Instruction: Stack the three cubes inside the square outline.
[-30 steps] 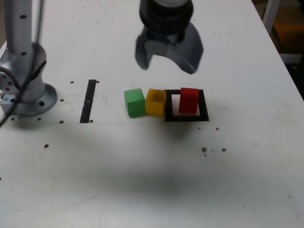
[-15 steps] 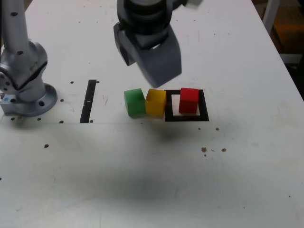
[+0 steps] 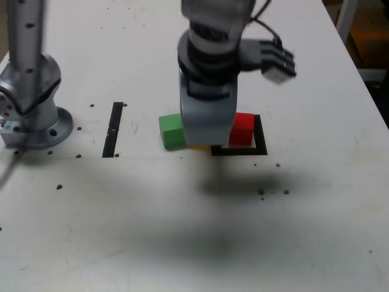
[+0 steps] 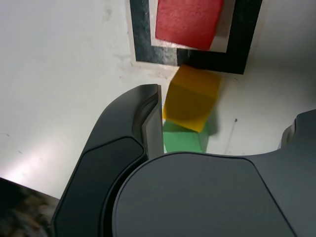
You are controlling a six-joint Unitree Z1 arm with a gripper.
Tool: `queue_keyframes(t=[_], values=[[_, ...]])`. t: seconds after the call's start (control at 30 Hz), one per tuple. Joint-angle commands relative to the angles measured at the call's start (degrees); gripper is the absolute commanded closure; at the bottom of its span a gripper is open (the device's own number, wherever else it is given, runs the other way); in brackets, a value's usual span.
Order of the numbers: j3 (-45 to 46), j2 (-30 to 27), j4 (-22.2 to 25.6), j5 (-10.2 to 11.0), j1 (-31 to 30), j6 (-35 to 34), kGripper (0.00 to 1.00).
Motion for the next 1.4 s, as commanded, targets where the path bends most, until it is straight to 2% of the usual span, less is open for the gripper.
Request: queue_keyframes(t=[0.0,0.1,0.23,0.3,0.67,1.03,1.37], values=[[0.74,0.09,-0.82,0.76,0.42,4.67,0.06],[1.56,0.05,-1.87,2.19,0.58,4.64,0.06],[2.34,-0.04,-2.78,5.1,0.62,4.6,0.06],[2.77,-0.03,-3.49,5.74,0.63,4.6,0.06],[6.12,-0.3,-8.52,4.22,0.81,4.6,0.13],[10.61,-0.3,-16.09,4.63,1.56,4.6,0.17],[12.98,-1.24,-18.84,4.27,1.6,4.58,0.28]])
